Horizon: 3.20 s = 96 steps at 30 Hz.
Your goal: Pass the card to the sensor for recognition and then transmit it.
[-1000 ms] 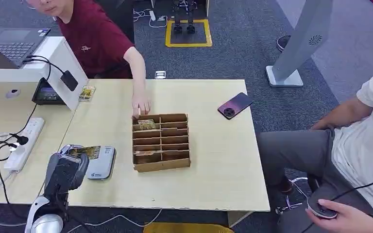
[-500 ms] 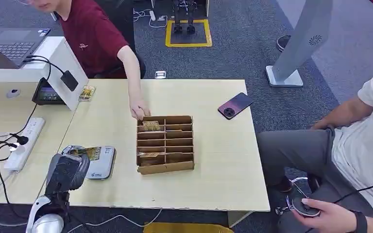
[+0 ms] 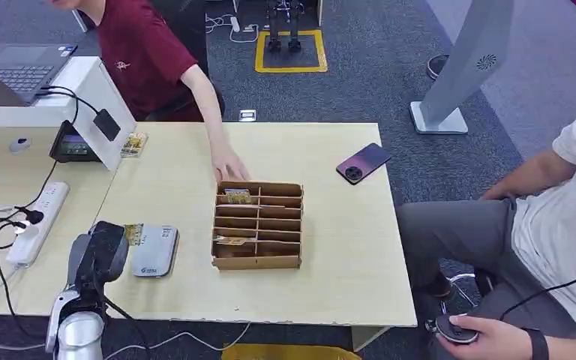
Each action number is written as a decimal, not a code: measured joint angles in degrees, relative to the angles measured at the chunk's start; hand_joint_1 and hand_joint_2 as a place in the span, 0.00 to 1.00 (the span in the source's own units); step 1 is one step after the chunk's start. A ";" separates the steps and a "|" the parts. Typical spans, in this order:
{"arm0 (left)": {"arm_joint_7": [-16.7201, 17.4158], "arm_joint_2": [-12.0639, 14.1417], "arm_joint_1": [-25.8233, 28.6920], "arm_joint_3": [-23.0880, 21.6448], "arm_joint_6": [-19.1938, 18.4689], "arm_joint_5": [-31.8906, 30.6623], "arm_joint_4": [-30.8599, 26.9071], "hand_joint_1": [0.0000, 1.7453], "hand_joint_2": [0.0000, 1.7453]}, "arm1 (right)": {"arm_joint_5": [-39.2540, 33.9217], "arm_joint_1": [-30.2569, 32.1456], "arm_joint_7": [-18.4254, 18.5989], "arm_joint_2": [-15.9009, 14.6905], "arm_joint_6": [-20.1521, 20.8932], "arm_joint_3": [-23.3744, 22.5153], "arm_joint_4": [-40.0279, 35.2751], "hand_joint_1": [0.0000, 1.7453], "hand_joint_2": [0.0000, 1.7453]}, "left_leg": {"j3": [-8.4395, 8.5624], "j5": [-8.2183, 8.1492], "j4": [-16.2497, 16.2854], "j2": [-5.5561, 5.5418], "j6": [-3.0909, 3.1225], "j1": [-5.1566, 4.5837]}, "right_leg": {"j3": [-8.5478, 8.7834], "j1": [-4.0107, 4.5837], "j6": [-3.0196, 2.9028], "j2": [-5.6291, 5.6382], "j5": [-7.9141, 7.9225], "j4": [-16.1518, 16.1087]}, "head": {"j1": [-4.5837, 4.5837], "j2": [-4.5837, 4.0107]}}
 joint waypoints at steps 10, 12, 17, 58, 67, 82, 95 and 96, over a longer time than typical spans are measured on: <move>0.00 -1.16 -2.12 2.38 -0.02 -0.76 2.49 1.00 1.00 | 0.35 -0.34 -0.02 0.20 0.00 -0.20 -0.39 0.00 0.00 | 0.00 -0.01 0.01 0.01 0.00 -0.01 | -0.02 0.00 0.00 0.01 -0.01 -0.01 | 0.00 0.00; 0.00 -1.31 -2.43 2.80 -0.02 -1.20 2.80 1.00 1.00 | 0.85 -0.34 -0.02 0.20 0.04 -0.24 -0.44 0.00 0.00 | -0.01 -0.01 0.01 0.01 0.00 -0.01 | -0.02 0.00 0.00 0.00 -0.01 -0.01 | 0.00 0.00; 0.59 -1.38 -4.44 5.44 1.00 -3.71 5.15 1.00 1.00 | 2.34 -0.34 0.28 0.37 0.79 -0.72 -0.44 0.00 0.00 | -0.01 0.00 0.01 0.01 0.00 0.00 | -0.01 0.00 0.00 0.01 0.00 0.00 | 0.00 0.00; 1.20 0.46 -6.32 10.29 -7.32 1.40 15.21 1.00 1.00 | 7.93 -1.50 -0.74 1.01 2.78 -5.31 -1.03 0.00 0.00 | 0.00 0.00 0.01 0.01 0.00 -0.01 | -0.01 -0.01 0.00 0.01 0.00 0.00 | 0.00 0.00; 2.06 1.23 -6.34 9.83 -6.08 -0.15 16.35 1.00 1.00 | 8.46 -1.60 -0.55 1.03 2.84 -5.53 -1.03 0.00 0.00 | 0.01 0.01 0.01 0.01 -0.01 -0.01 | 0.00 -0.01 0.00 0.01 0.00 0.01 | 0.02 0.00; 2.82 1.99 -6.36 9.85 -4.85 -4.15 17.94 1.00 1.00 | 9.05 -1.66 -0.63 1.14 2.97 -5.81 -1.03 0.00 0.00 | 0.02 0.01 0.01 0.01 -0.01 -0.01 | 0.01 -0.01 0.00 0.01 0.00 0.01 | 0.00 0.00; 3.15 1.97 -6.41 9.79 -3.76 -8.72 18.03 1.00 1.00 | 9.57 -1.66 -0.63 1.18 2.95 -5.88 -1.11 0.00 0.00 | 0.06 0.03 0.00 0.01 -0.04 -0.01 | 0.04 -0.01 -0.01 0.01 0.00 0.01 | 0.00 0.00; 3.15 1.97 -6.41 9.77 -3.72 -9.66 18.05 1.00 1.00 | 9.70 -1.66 -0.63 1.22 2.95 -5.92 -1.16 0.00 0.00 | 0.07 0.03 0.01 0.01 -0.04 -0.01 | 0.04 -0.01 -0.01 0.01 0.00 0.01 | 0.02 0.00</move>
